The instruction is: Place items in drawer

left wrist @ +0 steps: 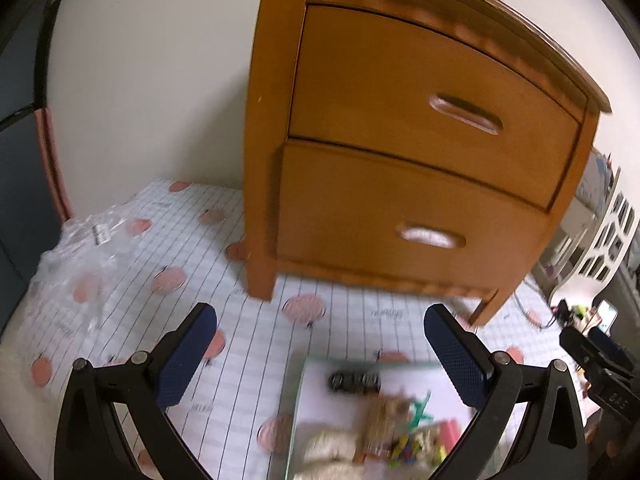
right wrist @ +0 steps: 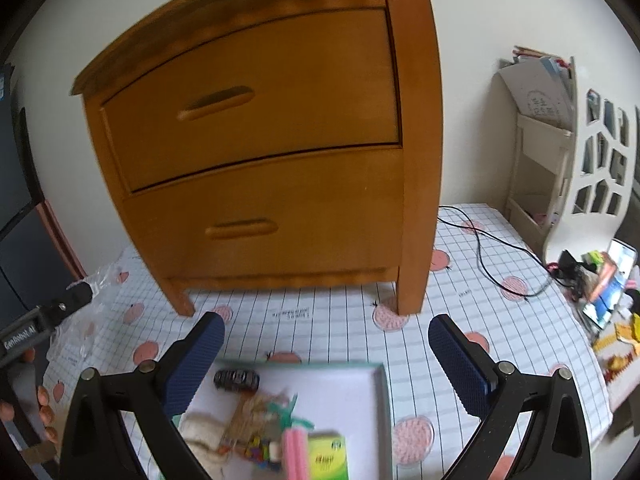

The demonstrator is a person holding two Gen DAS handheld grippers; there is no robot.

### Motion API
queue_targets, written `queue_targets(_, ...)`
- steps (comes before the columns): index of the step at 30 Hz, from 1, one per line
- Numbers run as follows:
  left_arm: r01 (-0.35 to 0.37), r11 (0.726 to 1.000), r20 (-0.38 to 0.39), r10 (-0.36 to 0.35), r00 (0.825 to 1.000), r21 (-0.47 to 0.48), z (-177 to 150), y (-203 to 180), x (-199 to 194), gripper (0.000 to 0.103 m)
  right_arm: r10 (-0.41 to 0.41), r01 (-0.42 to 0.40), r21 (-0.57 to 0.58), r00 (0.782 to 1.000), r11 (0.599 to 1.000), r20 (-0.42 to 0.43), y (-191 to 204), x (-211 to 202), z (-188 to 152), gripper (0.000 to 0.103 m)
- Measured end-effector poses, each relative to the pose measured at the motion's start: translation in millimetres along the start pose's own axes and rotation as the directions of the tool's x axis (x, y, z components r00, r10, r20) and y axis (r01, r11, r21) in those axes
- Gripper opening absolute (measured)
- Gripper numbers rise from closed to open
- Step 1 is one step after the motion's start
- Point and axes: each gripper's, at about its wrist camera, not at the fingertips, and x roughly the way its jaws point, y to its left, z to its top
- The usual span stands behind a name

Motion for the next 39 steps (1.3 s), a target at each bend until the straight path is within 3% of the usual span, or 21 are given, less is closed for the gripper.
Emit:
queue_targets(7, 0.028, 0.998, -0.003, -0.028, 1.000, 0.047, 45.7, -1.6, 44.6, 0.103, 0.039, -0.038, 0.013, 0.999, 0.999, -0.010, -19.6, 50.2, 42.2, 0.103)
queue_targets(10, 0.032, 0.999, -0.015, -0.031, 0.999, 0.038, 57.2, 3.4, 61.8, 0.103, 0.065, -0.064, 0.021, 0.998, 0.998, -0.024, -29.4, 69.0, 59.0, 0.103)
queue_targets(19, 0.131, 0.991, -0.055, -0.132, 0.990, -0.011, 86.2, 23.9, 107.7, 0.103, 0.064, -0.064, -0.029, 0.998, 0.998, -0.015, -45.6, 102.0, 94.0, 0.103)
queue_targets(30, 0.206, 0.978, -0.077, -0.204, 0.976, 0.018, 91.6, 16.9, 119.3, 0.103, 0.101, -0.102, -0.009, 0.995, 0.995, -0.021, -46.3, 123.1, 111.8, 0.103)
queue_targets(39, 0.178, 0.983, -0.069, -0.175, 0.982, 0.036, 87.7, 13.8, 116.5, 0.103, 0.072, -0.072, -0.008, 0.997, 0.997, -0.019, -38.8, 127.2, 116.2, 0.103)
